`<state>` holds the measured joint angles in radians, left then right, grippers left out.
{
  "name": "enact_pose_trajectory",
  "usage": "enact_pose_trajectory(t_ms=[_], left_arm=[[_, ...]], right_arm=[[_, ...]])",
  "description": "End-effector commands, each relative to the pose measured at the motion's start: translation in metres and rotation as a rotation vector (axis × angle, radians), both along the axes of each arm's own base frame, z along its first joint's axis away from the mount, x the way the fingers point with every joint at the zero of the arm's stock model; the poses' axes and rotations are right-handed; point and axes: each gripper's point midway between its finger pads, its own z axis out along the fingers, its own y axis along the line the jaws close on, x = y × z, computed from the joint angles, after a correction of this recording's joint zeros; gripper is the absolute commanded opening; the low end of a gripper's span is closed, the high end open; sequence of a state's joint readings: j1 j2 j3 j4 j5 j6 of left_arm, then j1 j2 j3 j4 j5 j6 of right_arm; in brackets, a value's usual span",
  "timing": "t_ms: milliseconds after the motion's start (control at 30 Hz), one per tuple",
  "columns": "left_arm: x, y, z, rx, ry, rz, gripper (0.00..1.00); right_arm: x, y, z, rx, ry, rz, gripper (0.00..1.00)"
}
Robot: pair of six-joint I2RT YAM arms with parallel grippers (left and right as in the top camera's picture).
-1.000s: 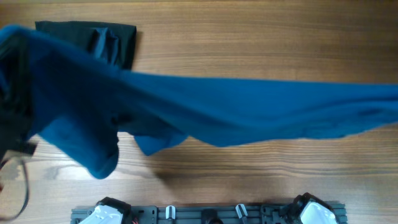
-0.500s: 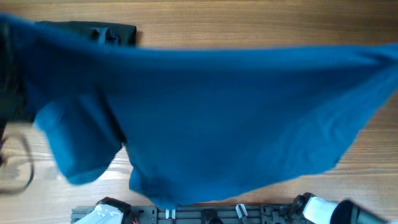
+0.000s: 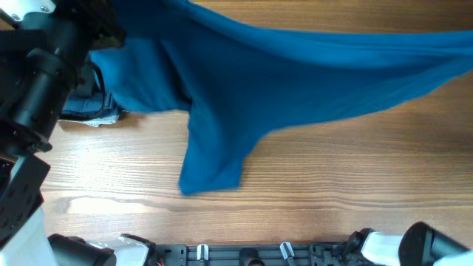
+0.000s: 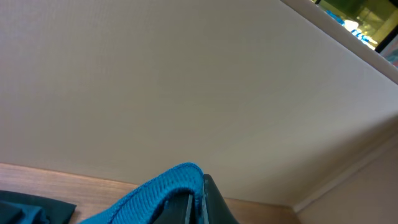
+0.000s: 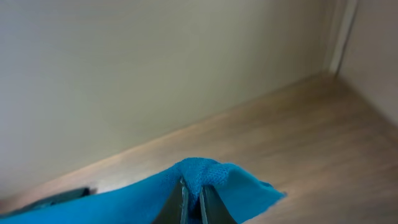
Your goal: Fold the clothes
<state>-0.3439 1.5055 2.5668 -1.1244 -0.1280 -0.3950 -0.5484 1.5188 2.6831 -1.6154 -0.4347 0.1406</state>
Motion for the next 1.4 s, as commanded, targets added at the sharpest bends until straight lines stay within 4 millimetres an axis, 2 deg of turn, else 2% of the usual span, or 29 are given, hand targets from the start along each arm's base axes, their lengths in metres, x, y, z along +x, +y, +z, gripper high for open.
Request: enact_pose_trajectory(t_ms=[0, 133, 267, 300, 467, 567, 633, 700, 833, 900, 967, 1000, 1100, 1133, 1200, 1300, 1367], left_arm=[[-0.042, 0.015, 0.024, -0.002, -0.089, -0.008, 0.04], [-0.082, 0.028, 0.028, -0.047, -0.101, -0.007, 0.04], [-0.126, 0.042, 0.024, -0.11, -0.093, -0.018, 0.04], [-0.145, 0.047, 0.024, -0.131, -0.101, -0.024, 0.04], [-0.19, 0.053, 0.031, -0.18, -0.161, -0.084, 0.04], [-0.205, 0.058, 0.033, -0.205, -0.183, -0.089, 0.04], [-0.205, 0.058, 0.033, -0.205, -0.183, -0.088, 0.04], [-0.195, 0.055, 0.031, -0.199, -0.162, -0.082, 0.04], [-0.15, 0.043, 0.016, -0.169, -0.066, -0.054, 0.04], [-0.116, 0.035, 0.004, -0.146, 0.002, -0.029, 0.04], [-0.069, 0.019, -0.012, -0.119, 0.084, -0.022, 0.04], [-0.054, 0.014, -0.018, -0.111, 0.108, -0.02, 0.04], [0.019, -0.012, -0.046, -0.081, 0.195, -0.016, 0.04], [0.052, -0.023, -0.06, -0.072, 0.222, -0.014, 0.04], [0.098, -0.035, -0.077, -0.053, 0.232, -0.011, 0.04], [0.169, -0.044, -0.086, -0.045, 0.151, -0.037, 0.04], [0.2, -0.043, -0.072, -0.094, 0.046, -0.093, 0.04]], right_arm=[[-0.053, 0.014, 0.037, -0.103, -0.139, -0.101, 0.04], [-0.082, 0.03, 0.049, -0.118, -0.205, -0.113, 0.04], [-0.108, 0.046, 0.058, -0.144, -0.263, -0.114, 0.04], [-0.118, 0.052, 0.061, -0.156, -0.286, -0.114, 0.04], [-0.138, 0.065, 0.066, -0.161, -0.334, -0.118, 0.04], [-0.14, 0.067, 0.066, -0.16, -0.339, -0.114, 0.04], [-0.138, 0.066, 0.066, -0.15, -0.335, -0.114, 0.04], [-0.133, 0.063, 0.065, -0.128, -0.327, -0.117, 0.04], [-0.112, 0.05, 0.059, -0.101, -0.28, -0.117, 0.04], [-0.093, 0.043, 0.053, -0.073, -0.239, -0.101, 0.04], [-0.067, 0.032, 0.04, -0.032, -0.174, -0.077, 0.04], [-0.058, 0.027, 0.035, -0.016, -0.149, -0.075, 0.04], [-0.016, 0.003, 0.007, 0.055, -0.033, -0.069, 0.04], [0.004, -0.007, -0.006, 0.084, 0.014, -0.063, 0.04], [0.033, -0.019, -0.019, 0.104, 0.055, -0.024, 0.04], [0.089, -0.038, -0.022, 0.1, 0.008, 0.057, 0.04], [0.123, -0.049, -0.005, 0.077, -0.097, 0.109, 0.04]])
